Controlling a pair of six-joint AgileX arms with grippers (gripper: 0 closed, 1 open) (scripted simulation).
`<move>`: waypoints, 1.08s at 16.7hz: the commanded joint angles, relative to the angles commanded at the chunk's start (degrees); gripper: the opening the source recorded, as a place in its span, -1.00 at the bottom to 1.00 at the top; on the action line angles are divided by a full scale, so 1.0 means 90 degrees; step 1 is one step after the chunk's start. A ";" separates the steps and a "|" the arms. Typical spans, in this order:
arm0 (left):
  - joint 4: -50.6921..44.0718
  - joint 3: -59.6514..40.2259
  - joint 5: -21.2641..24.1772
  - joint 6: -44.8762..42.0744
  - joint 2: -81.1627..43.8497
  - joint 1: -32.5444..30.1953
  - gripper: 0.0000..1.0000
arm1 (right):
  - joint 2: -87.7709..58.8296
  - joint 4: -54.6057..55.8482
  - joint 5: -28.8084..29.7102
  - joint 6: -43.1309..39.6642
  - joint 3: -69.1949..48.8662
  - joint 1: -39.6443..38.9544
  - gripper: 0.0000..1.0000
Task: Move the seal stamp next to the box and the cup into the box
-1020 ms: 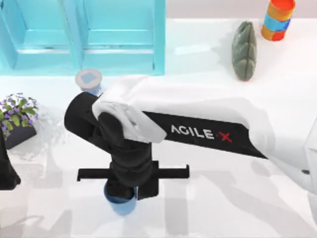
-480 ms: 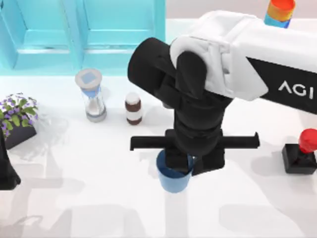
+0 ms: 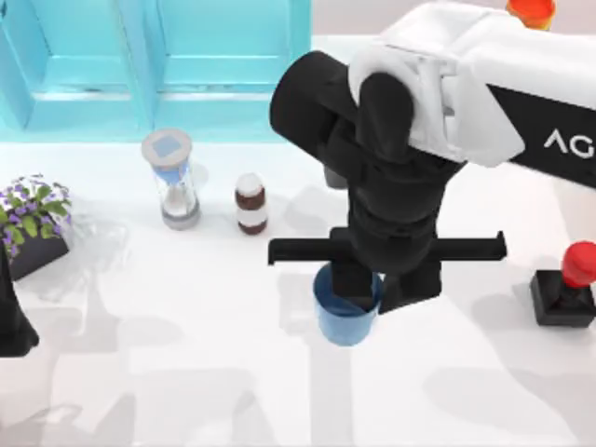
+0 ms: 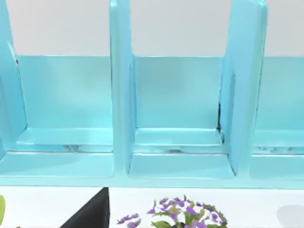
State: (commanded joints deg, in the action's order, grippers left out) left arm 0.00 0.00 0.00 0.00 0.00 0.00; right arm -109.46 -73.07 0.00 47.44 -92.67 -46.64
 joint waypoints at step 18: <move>0.0000 0.0000 0.0000 0.0000 0.0000 0.0000 1.00 | 0.1724 0.0404 -0.0139 -0.8988 0.2171 0.8958 -1.00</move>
State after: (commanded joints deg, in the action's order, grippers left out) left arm 0.00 0.00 0.00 0.00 0.00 0.00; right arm -93.95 -69.44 -1.25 -33.45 -73.14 33.99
